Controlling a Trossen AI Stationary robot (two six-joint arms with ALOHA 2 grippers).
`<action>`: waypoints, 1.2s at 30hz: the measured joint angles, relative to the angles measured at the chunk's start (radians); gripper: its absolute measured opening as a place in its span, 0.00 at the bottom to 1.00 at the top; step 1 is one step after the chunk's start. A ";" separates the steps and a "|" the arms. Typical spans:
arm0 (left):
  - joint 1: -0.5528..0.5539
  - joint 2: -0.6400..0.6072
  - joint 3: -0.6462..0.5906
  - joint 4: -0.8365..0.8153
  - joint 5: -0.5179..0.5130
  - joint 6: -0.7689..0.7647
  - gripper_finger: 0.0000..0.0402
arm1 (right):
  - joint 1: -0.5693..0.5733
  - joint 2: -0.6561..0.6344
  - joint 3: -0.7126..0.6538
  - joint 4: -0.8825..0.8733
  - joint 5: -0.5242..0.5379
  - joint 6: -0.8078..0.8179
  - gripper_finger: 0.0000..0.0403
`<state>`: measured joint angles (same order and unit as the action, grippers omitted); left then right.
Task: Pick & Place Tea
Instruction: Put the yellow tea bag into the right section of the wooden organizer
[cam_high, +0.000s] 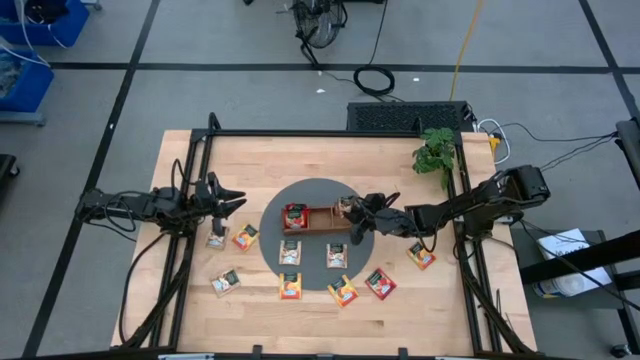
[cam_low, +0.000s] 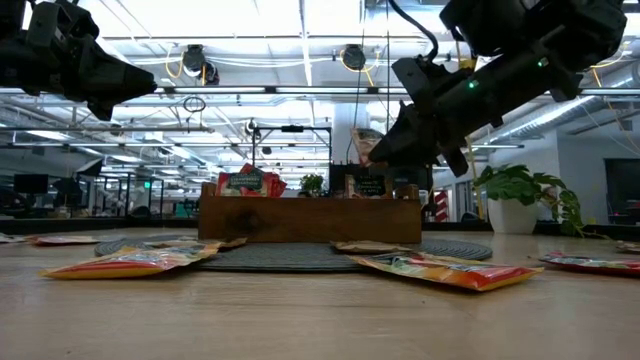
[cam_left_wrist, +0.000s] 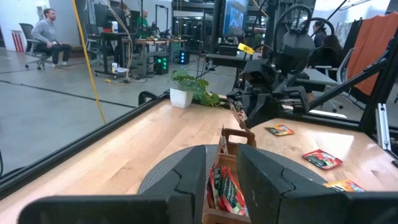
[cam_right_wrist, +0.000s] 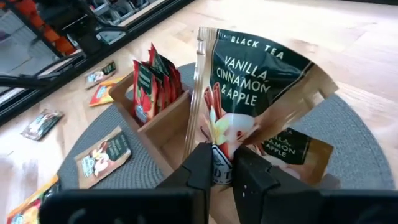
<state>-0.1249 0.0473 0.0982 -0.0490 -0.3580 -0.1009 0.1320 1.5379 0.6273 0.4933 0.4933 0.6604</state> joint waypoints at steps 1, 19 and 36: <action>0.000 0.000 0.000 0.000 0.000 0.000 0.23 | 0.000 0.000 0.000 -0.004 0.000 -0.001 0.09; 0.000 0.000 0.000 0.000 0.000 0.000 0.23 | -0.013 0.000 0.000 -0.005 -0.026 -0.045 0.34; 0.000 0.000 0.000 0.000 0.000 0.000 0.23 | 0.001 -0.015 0.010 0.171 -0.053 -0.338 0.39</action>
<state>-0.1249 0.0475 0.0982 -0.0490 -0.3580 -0.1009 0.1333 1.5230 0.6376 0.6643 0.4407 0.3225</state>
